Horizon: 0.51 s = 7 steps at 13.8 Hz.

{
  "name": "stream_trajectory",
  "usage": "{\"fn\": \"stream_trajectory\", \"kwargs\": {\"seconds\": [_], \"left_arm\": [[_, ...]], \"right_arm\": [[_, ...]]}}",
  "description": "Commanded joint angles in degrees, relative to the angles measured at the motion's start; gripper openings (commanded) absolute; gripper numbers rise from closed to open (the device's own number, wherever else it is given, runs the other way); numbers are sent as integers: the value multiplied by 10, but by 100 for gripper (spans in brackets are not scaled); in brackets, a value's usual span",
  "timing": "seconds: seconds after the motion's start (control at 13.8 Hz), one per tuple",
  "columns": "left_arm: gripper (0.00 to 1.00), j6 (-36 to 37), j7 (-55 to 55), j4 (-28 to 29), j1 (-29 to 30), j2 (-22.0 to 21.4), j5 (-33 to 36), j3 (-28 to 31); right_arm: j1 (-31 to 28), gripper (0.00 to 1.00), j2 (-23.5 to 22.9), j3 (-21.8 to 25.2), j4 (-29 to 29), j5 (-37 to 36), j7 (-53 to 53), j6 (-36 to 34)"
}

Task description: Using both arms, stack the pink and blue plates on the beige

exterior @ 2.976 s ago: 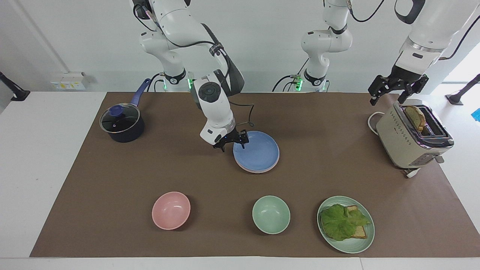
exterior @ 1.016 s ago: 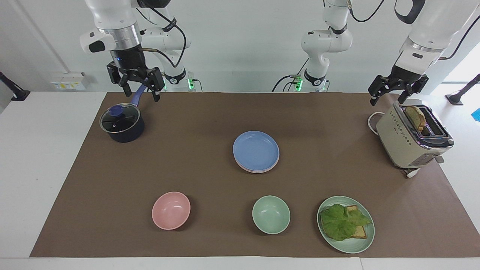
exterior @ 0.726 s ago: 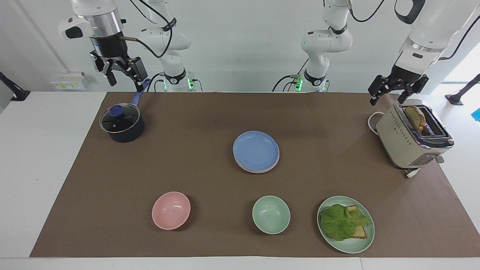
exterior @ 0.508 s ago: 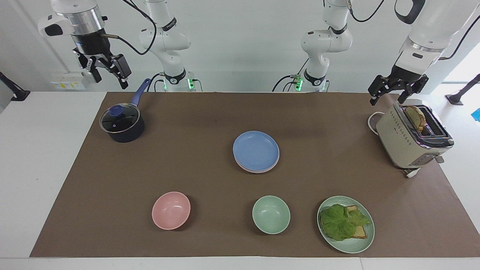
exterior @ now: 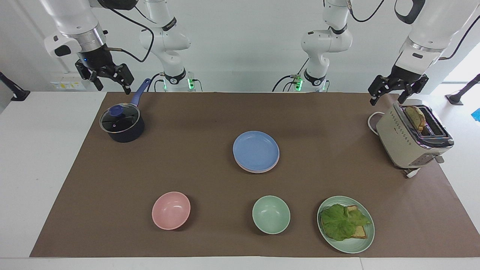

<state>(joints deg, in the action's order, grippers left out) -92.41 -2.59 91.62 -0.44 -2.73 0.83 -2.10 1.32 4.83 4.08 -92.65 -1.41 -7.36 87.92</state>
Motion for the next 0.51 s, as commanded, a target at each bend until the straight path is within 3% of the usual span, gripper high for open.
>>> {"fn": "stream_trajectory", "kwargs": {"seconds": [0.0,0.44], "left_arm": [[100,9,2,-3,5,-3,7,-4],[100,9,2,-3,5,-3,7,-4]], "right_arm": [[-1,100,15,-2,-28,3,16,22],[15,100,16,-7,-29,-8,20,18]]}}
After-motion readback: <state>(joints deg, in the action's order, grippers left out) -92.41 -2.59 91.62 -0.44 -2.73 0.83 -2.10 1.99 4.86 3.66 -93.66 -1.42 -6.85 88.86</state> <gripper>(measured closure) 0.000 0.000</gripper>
